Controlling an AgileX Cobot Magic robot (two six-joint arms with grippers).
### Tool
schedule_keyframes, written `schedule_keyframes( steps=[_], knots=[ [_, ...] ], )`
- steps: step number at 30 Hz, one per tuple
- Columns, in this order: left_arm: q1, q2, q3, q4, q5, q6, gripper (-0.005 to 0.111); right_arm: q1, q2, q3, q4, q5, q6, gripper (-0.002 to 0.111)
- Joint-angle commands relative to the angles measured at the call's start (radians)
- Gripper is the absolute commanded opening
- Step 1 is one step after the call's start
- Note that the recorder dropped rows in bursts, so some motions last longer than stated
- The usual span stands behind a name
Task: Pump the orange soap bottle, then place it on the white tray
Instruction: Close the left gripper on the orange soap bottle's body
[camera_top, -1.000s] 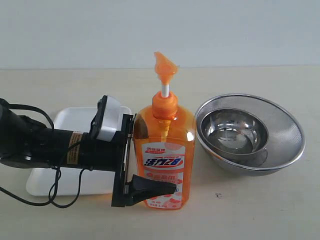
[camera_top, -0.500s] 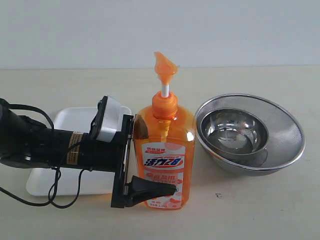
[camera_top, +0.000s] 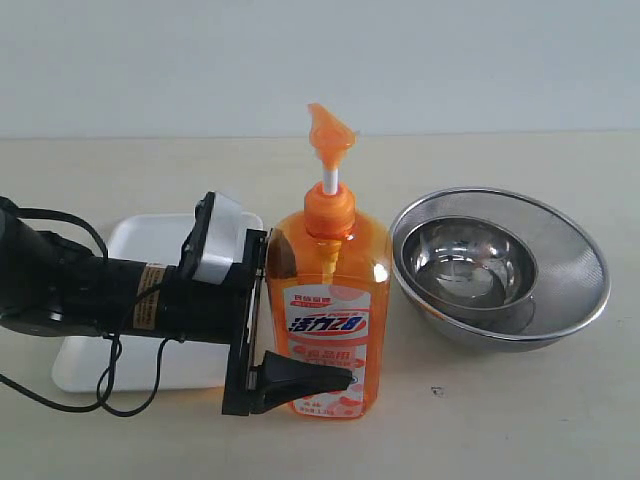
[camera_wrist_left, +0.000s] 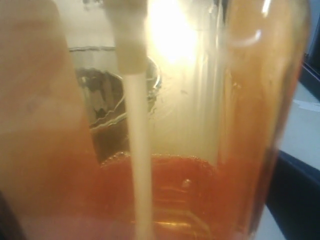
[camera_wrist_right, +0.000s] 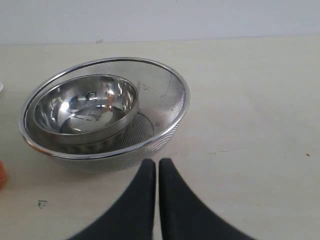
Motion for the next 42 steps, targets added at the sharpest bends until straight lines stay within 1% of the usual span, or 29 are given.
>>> schedule_keyframes(
  steps=[1,14,19,29,35,42],
  knots=[
    [-0.004,0.001,-0.004,-0.001,-0.010,-0.013,0.109,-0.006,-0.005,-0.001,-0.003,-0.013,0.000,0.000],
    [-0.004,0.001,-0.004,-0.023,-0.010,-0.013,0.109,-0.006,-0.005,-0.001,-0.003,-0.013,0.000,0.000],
    [-0.004,0.001,-0.004,-0.078,-0.010,-0.013,0.109,-0.006,-0.005,-0.001,-0.003,-0.013,0.000,0.000],
    [-0.004,0.001,-0.004,-0.081,-0.010,-0.025,0.109,-0.006,-0.005,-0.001,-0.003,-0.013,0.000,0.000],
    [-0.034,0.001,-0.004,-0.082,-0.010,-0.027,0.109,-0.006,-0.005,-0.001,-0.003,-0.013,0.000,0.000],
    [-0.036,0.001,-0.004,-0.111,-0.010,-0.027,0.109,-0.006,-0.005,-0.001,-0.003,-0.013,0.000,0.000]
  ],
)
